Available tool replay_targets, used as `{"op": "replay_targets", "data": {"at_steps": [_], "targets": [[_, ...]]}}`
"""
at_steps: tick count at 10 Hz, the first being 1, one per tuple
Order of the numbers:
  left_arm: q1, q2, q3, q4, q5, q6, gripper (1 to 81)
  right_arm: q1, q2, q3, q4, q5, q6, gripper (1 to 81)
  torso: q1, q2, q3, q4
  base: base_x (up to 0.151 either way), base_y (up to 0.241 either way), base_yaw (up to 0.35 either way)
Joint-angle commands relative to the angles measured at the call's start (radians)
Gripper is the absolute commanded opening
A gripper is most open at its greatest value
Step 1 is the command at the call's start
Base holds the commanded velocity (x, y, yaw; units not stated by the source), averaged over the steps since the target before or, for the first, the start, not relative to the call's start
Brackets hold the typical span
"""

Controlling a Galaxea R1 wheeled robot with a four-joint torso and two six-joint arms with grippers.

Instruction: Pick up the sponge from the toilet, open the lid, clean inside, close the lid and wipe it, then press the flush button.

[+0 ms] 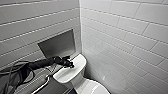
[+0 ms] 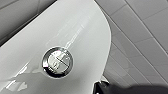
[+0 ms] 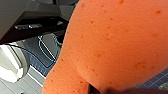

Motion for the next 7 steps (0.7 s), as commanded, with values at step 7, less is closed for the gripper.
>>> {"op": "replay_targets", "data": {"at_steps": [7], "targets": [[-0.223, 0.083, -0.169, 0.041, 0.081, 0.002, 1.0, -0.008, -0.009, 0.007, -0.001, -0.075, -0.003, 1.0, 0.001, 0.001, -0.03, 0.0, 0.0, 0.0, 0.0]]}}
